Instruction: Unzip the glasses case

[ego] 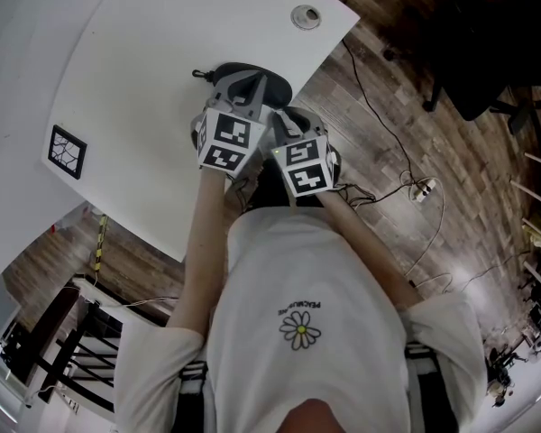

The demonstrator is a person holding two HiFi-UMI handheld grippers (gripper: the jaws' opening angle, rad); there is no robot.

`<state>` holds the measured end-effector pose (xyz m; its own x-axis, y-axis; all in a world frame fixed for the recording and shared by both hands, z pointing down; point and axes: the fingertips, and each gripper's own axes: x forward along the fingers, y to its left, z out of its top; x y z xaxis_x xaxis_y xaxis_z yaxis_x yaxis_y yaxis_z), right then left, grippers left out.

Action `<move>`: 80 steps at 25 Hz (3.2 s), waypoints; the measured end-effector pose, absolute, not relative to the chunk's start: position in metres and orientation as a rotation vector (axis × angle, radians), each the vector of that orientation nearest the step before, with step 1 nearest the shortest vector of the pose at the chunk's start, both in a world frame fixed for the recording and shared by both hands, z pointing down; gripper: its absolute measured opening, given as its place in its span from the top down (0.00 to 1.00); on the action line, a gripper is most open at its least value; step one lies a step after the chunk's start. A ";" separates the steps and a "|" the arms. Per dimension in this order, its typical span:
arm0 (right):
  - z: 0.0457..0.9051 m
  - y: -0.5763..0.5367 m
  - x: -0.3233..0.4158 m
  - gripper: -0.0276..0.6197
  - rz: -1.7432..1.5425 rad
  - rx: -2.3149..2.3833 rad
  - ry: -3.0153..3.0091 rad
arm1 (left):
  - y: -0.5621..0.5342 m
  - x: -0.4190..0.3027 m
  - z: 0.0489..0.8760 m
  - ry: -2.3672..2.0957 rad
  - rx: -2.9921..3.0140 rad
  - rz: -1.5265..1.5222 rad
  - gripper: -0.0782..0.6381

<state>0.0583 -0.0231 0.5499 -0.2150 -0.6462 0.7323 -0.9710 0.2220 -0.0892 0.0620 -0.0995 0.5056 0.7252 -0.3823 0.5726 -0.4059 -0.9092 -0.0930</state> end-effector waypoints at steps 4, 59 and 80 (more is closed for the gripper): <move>0.552 -0.018 0.054 0.89 0.719 1.441 -1.941 | -0.100 0.060 0.506 -0.666 2.880 0.932 0.87; 0.552 0.000 0.025 0.95 0.571 0.980 -2.084 | -0.088 0.033 0.502 -0.835 2.758 0.935 0.87; 0.547 -0.070 0.027 0.95 0.260 0.935 -2.036 | -0.086 0.007 0.508 -0.989 2.692 0.916 0.87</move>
<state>0.0274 -0.0696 0.5471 -0.3523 -0.5214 0.7772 -0.6999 0.6981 0.1511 0.0068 -0.0864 0.5080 0.6011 -0.5451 0.5844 -0.6244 -0.7767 -0.0821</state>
